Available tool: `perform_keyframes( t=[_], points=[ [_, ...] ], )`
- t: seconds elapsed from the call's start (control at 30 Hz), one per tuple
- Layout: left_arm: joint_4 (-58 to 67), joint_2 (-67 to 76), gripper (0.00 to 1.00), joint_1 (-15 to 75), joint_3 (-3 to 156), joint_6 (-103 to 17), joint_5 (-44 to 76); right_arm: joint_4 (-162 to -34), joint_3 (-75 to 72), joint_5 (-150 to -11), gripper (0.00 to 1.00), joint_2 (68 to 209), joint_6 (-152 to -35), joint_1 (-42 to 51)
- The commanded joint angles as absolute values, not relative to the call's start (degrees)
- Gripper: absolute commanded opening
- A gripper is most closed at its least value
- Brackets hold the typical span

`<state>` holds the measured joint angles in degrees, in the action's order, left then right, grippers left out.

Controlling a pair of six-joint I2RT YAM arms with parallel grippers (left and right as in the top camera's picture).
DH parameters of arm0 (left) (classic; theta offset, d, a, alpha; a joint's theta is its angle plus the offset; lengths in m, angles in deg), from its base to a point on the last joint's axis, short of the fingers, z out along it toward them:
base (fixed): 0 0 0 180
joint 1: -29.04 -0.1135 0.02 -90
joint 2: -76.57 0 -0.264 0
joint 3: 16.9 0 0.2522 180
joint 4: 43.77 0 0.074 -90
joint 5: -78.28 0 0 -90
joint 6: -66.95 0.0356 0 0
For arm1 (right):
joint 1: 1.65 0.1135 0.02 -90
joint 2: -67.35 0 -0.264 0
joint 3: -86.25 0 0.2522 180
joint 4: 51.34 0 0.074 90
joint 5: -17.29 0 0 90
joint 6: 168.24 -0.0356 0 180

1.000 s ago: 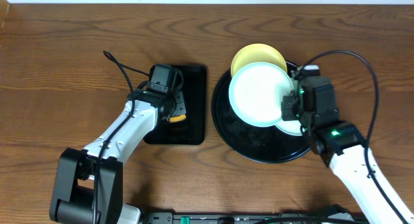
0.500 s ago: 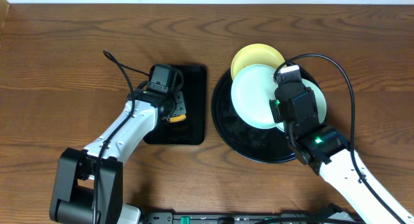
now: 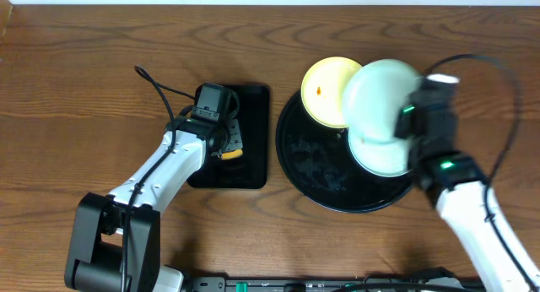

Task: Clean dirty plates on tray and stack at the side
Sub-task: 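Carry the green plate right and set it on the table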

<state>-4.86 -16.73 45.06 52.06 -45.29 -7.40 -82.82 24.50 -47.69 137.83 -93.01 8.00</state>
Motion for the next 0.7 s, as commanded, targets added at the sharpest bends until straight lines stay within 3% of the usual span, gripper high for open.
perform_keyframes(
  t=[0.0,0.13,0.27,0.47,0.67],
  points=[
    [-4.73,-16.95,0.08,44.81,51.65,-44.61,-7.90,-79.83,22.62,-63.74,0.01,139.75,-102.88,-5.77],
    [-4.73,-16.95,0.08,44.81,51.65,-44.61,-7.90,-78.08,22.53,-71.41,0.01,142.22,-110.73,-20.76],
    [-4.73,-16.95,0.08,44.81,51.65,-44.61,-7.90,-78.62,22.53,-73.66,0.01,146.00,-111.23,-30.68],
    [-4.73,-16.95,0.08,44.81,51.65,-44.61,-7.90,-78.40,22.55,-74.58,0.01,153.15,-111.23,-37.28],
    [-4.73,-16.92,0.08,44.81,51.65,-44.61,-7.90,-74.41,22.55,-77.22,0.01,159.29,-110.23,-37.83]
  ],
)
